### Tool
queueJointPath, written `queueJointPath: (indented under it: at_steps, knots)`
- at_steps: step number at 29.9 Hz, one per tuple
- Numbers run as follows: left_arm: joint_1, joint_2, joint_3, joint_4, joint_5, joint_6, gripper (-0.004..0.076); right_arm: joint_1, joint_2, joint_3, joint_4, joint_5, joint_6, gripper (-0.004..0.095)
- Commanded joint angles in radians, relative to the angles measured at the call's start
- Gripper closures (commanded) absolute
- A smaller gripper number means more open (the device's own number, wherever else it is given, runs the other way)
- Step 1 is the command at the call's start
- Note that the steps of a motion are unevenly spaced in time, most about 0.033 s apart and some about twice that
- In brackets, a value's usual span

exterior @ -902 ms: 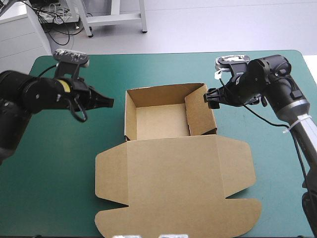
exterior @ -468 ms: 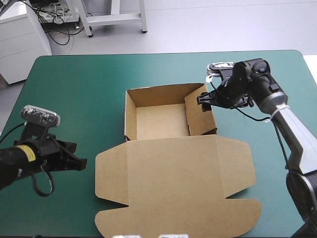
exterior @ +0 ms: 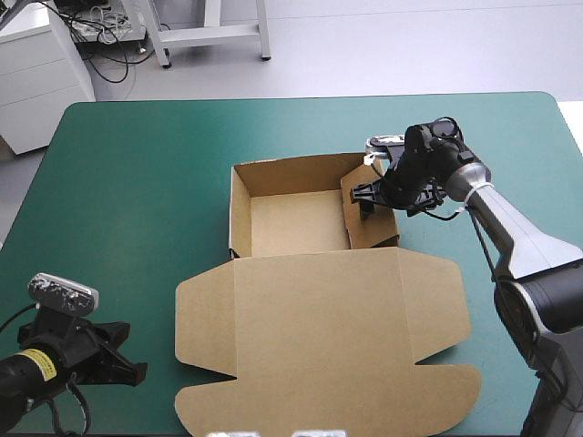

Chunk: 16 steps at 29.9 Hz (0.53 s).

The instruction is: Fold the box

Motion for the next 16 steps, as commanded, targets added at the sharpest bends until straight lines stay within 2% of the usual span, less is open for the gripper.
queueJointPath:
  at_steps: [1, 8, 10, 13, 16]
  knots:
    - [-0.001, -0.012, 0.025, 0.005, -0.078, 0.0, 0.0756, -0.001, -0.038, -0.025, 0.007, -0.024, -0.013, 0.0089]
    - [-0.001, -0.014, 0.045, 0.005, -0.136, 0.0, 0.0756, -0.001, -0.031, -0.025, 0.007, -0.011, -0.017, 0.0095]
    - [-0.001, -0.014, 0.045, 0.005, -0.147, 0.0, 0.0756, -0.001, -0.029, -0.025, 0.007, -0.003, -0.017, 0.0155]
    - [-0.001, -0.014, 0.045, 0.005, -0.148, 0.0, 0.0756, -0.001, -0.022, -0.025, 0.007, 0.011, -0.017, 0.0362]
    - [-0.001, -0.014, 0.045, 0.005, -0.148, 0.0, 0.0756, -0.001, -0.012, -0.025, 0.007, 0.017, -0.031, 0.0679]
